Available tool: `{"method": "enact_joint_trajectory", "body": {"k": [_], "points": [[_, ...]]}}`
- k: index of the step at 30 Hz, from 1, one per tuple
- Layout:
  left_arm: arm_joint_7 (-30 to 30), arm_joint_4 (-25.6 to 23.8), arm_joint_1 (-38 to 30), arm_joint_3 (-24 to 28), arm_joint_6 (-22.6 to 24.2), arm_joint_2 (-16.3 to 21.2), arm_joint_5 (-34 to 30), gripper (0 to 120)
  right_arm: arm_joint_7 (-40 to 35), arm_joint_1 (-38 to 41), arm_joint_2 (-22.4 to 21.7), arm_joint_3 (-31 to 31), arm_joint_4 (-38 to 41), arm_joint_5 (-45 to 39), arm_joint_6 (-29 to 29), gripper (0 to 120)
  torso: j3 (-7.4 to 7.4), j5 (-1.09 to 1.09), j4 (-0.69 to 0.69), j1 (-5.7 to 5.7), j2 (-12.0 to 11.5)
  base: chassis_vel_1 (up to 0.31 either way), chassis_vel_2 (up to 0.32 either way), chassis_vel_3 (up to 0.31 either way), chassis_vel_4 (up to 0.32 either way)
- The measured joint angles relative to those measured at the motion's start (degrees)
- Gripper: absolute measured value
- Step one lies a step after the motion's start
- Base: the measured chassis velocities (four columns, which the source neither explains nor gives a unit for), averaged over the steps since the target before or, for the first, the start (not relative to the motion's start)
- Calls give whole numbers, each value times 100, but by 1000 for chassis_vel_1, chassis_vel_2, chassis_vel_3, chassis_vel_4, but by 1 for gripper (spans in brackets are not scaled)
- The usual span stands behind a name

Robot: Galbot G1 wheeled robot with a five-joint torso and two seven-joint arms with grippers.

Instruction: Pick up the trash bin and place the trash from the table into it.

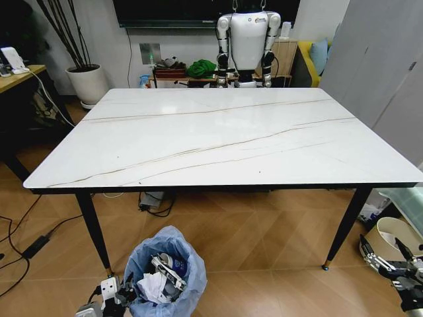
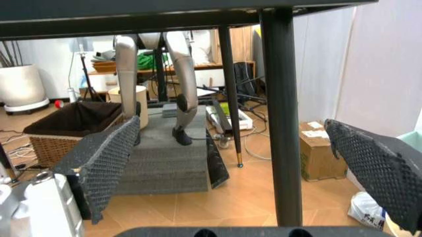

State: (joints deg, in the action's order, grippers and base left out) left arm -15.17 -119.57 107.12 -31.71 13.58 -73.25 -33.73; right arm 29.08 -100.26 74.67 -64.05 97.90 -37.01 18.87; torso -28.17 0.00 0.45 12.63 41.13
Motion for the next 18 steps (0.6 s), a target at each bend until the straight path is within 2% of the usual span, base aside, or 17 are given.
{"method": "enact_joint_trajectory", "body": {"k": [8,18], "points": [[0,0,-6,2,5,0,0,0,0,0,0,0,0,0,0,100,51,0,0,-39,-92,0,0,0,0],[0,1,-15,5,9,-6,1,0,0,0,0,0,0,0,0,100,184,0,0,-123,-307,0,0,0,0]]}}
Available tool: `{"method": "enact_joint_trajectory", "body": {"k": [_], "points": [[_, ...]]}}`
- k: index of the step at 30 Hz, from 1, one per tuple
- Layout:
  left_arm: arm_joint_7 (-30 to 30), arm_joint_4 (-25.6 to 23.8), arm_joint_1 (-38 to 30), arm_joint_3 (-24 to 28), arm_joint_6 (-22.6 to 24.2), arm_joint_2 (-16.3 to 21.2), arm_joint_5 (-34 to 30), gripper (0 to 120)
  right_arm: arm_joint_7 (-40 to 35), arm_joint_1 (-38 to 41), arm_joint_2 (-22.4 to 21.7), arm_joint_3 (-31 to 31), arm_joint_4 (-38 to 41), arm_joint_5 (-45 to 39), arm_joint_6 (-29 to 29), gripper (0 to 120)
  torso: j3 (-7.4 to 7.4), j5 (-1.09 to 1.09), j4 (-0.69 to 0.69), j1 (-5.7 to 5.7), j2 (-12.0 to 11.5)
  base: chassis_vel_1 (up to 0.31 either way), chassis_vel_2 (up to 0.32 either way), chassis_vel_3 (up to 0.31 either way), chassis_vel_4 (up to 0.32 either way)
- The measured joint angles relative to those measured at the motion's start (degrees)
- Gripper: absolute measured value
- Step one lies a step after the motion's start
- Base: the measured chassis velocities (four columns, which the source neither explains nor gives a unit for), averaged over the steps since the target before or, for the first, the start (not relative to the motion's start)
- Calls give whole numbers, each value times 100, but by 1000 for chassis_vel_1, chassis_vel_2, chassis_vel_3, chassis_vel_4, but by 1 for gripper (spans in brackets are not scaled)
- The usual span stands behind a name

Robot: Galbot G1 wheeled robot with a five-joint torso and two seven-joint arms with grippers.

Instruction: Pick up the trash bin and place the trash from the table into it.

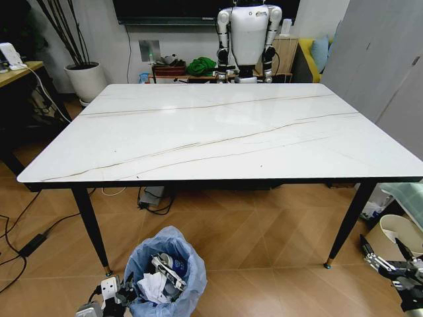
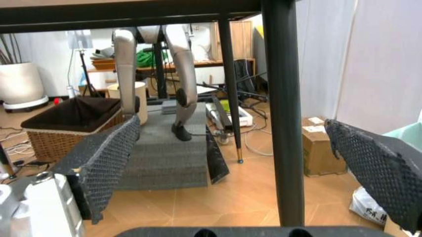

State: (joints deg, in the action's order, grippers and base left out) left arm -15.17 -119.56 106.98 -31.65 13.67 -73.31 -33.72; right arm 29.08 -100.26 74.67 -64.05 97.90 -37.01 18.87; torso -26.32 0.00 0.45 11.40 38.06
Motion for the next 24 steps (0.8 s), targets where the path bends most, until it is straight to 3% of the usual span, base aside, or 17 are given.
{"method": "enact_joint_trajectory", "body": {"k": [24], "points": [[-9,45,-8,-49,-2,-16,-38,0,0,0,0,0,0,0,0,100,378,0,0,-254,-631,0,0,0,0]]}}
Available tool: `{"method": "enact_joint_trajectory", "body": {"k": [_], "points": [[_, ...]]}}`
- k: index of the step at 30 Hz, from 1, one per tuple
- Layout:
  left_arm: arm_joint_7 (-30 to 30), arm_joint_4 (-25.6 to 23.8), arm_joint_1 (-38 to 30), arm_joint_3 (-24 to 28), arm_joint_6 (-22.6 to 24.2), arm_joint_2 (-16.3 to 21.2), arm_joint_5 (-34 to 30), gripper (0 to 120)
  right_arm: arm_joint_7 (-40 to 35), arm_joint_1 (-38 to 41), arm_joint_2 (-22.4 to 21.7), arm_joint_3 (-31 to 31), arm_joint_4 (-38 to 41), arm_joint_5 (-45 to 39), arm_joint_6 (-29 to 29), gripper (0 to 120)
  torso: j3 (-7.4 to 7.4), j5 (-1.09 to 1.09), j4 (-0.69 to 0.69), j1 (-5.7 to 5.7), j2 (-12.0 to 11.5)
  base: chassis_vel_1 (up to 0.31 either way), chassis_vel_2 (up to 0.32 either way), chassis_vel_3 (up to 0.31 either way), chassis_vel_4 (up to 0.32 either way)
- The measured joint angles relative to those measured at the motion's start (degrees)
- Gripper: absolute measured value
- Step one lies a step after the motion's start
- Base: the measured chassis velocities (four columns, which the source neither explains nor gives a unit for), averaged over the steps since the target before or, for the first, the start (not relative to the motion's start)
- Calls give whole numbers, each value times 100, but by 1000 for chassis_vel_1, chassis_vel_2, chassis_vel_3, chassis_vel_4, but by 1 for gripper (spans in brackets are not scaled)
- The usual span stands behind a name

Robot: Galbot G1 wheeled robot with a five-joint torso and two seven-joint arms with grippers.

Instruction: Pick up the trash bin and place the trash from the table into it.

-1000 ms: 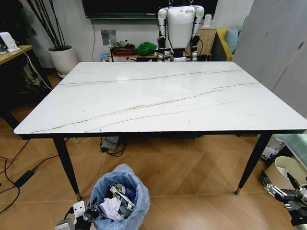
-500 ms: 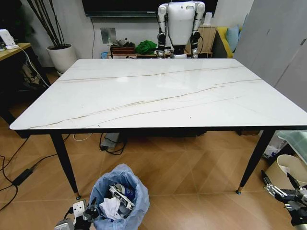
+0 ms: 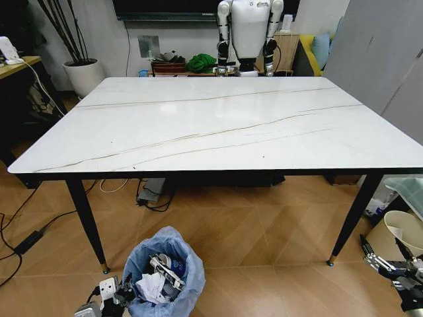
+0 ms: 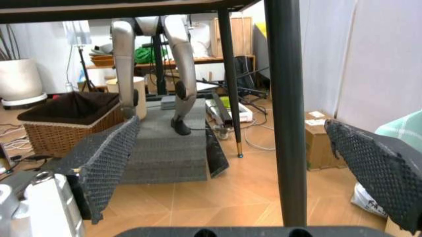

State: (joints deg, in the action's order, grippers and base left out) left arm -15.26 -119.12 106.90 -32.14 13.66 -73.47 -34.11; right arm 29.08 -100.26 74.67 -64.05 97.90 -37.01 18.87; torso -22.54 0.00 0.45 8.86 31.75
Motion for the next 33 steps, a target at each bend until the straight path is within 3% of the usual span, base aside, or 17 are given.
{"method": "enact_joint_trajectory", "body": {"k": [12,33], "points": [[-47,51,-22,-24,-4,13,-60,0,0,0,0,0,0,0,0,100,234,0,0,-160,-396,0,0,0,0],[-115,162,-99,-44,20,-14,-136,0,0,0,0,0,0,0,0,100,534,0,0,-335,-869,0,0,0,0]]}}
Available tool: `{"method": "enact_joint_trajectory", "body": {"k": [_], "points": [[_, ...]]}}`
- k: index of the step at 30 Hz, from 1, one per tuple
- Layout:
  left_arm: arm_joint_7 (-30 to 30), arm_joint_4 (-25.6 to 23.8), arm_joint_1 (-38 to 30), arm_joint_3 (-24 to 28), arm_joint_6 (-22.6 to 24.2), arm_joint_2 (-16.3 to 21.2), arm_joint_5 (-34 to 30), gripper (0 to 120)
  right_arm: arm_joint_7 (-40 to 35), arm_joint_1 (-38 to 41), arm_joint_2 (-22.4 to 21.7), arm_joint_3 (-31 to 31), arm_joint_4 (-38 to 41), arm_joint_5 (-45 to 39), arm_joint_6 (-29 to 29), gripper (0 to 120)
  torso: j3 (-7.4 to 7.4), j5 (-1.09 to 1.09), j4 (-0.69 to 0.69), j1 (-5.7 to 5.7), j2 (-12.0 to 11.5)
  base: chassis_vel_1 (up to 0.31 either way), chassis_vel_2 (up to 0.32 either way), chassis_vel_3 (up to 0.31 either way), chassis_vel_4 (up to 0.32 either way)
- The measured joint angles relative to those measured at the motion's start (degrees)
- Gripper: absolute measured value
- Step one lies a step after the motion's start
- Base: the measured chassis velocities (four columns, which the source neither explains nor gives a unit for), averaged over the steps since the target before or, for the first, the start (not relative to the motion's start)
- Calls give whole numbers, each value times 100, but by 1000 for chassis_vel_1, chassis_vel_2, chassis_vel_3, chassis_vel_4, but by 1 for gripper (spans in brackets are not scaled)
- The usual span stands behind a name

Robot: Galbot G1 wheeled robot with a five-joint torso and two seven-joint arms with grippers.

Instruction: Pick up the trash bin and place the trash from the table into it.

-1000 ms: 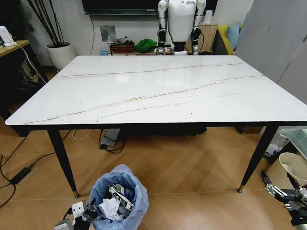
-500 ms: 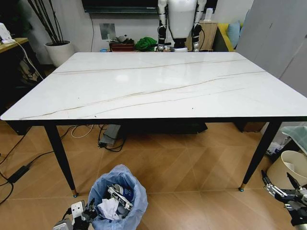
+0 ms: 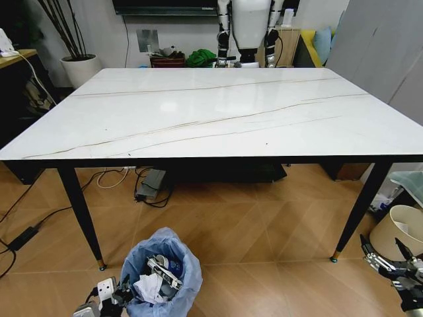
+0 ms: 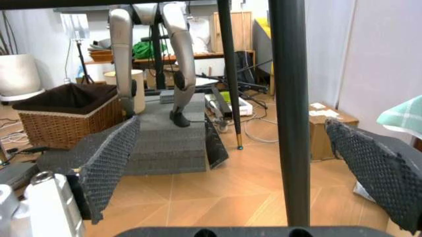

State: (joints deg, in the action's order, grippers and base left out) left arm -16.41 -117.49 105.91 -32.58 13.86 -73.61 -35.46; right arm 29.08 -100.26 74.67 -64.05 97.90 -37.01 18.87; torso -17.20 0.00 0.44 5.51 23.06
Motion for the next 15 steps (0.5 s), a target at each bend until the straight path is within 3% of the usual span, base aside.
{"method": "enact_joint_trajectory", "body": {"k": [15], "points": [[3,103,-105,21,4,-44,-13,0,0,0,0,0,0,0,0,100,213,0,0,-124,-338,0,0,0,0]]}}
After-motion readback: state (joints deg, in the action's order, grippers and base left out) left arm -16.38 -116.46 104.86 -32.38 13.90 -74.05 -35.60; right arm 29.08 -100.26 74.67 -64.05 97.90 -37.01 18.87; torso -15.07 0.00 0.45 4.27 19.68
